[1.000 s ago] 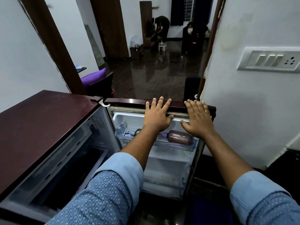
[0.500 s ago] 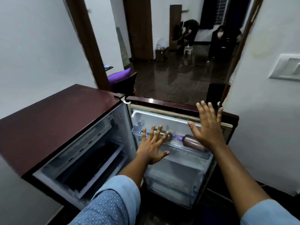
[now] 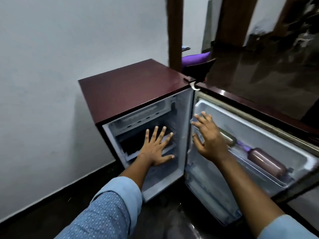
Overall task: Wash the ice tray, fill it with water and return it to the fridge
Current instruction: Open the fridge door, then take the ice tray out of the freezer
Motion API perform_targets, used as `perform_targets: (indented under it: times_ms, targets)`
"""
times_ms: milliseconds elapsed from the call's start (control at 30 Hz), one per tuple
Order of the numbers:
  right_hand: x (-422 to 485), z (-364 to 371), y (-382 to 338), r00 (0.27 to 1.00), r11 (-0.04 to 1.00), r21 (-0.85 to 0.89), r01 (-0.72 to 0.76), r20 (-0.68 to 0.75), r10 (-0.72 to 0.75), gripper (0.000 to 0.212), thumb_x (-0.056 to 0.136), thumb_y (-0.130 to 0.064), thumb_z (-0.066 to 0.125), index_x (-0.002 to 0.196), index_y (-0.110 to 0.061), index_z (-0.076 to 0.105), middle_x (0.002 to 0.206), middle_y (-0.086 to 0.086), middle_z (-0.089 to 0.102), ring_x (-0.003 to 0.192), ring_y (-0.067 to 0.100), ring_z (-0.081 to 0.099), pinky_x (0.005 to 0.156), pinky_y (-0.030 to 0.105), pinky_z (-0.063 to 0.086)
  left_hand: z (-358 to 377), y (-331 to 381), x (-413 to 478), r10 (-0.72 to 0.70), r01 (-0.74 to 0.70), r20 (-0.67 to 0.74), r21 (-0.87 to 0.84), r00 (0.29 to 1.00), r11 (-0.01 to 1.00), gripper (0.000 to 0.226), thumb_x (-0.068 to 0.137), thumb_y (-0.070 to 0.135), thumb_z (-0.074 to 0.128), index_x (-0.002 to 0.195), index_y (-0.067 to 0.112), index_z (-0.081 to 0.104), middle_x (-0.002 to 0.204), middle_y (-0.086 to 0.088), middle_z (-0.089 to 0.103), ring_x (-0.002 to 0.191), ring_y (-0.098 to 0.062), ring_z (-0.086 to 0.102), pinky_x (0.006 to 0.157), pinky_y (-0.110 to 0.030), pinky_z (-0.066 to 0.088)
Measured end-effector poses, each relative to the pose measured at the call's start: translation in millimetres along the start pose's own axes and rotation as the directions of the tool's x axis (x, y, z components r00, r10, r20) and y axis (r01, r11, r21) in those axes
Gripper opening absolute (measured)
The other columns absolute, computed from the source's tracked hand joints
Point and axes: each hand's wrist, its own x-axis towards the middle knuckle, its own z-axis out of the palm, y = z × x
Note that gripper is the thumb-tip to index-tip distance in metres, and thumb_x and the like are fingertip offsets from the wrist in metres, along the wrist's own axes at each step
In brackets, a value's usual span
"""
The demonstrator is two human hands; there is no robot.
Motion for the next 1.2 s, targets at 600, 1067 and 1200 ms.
perform_targets:
  times_ms: [600,1067,1200]
  targets:
    - [35,117,-72,0.981,0.945,0.309,0.105,0.125,-0.149,0.024,0.095,-0.002,0.065,0.118,0.002,0.071,0.141,0.016,0.063,0.144,0.033,0.048,0.123,0.052,0.032,30,-77,-86,-0.272,0.276,0.056,-0.084,0.961,0.958,0.094,0.094,0.088,0.013,0.163,0.036,-0.024,0.171,-0.003,-0.033,0.155,-0.03,-0.035,0.126,-0.06,-0.016]
    - [47,142,-37,0.964,0.895,0.379,-0.236,0.21,0.165,0.02,0.099,-0.007,0.062,0.118,-0.006,0.07,0.126,0.006,0.068,0.122,0.023,0.063,0.104,0.044,0.051,21,-72,-39,-0.324,0.272,-0.01,-0.516,0.946,0.812,0.1,0.099,0.077,0.039,0.167,0.027,-0.015,0.172,-0.001,-0.029,0.158,-0.021,-0.028,0.13,-0.044,-0.013]
    - [64,155,-19,0.915,0.801,0.447,-0.399,0.248,0.318,0.016,0.102,-0.014,0.061,0.113,-0.016,0.072,0.107,-0.002,0.07,0.103,0.013,0.067,0.088,0.042,0.056,11,-70,-15,-0.462,0.304,-0.086,-0.645,0.883,0.701,0.091,0.102,0.07,0.041,0.169,0.027,-0.004,0.176,0.002,-0.016,0.162,-0.015,-0.012,0.132,-0.045,-0.003]
